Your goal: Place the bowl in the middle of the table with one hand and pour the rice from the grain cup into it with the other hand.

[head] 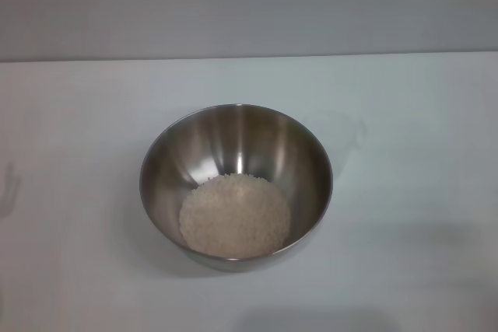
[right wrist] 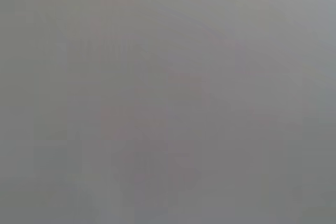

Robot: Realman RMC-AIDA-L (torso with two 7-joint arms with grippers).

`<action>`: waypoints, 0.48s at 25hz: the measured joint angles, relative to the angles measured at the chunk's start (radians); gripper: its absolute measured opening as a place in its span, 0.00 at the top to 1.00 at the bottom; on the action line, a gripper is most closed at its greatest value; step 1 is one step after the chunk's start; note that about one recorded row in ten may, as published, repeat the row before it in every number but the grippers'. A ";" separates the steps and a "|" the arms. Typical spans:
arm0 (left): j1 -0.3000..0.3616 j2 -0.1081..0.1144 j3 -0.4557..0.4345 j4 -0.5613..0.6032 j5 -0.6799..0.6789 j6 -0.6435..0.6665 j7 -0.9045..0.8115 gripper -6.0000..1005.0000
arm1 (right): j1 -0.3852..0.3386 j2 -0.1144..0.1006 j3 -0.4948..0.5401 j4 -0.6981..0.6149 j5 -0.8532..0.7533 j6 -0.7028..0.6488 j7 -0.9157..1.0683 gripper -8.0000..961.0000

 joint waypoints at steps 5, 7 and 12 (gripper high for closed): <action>-0.004 0.000 0.003 0.006 0.001 -0.003 0.000 0.17 | 0.005 0.000 0.001 -0.005 0.000 0.000 0.002 0.13; -0.004 0.000 0.003 0.007 -0.003 -0.003 0.000 0.17 | 0.006 0.001 0.001 -0.005 0.001 0.000 0.003 0.13; -0.006 0.002 0.003 0.010 0.002 -0.002 0.008 0.17 | 0.008 0.001 0.002 -0.006 0.003 0.000 0.003 0.13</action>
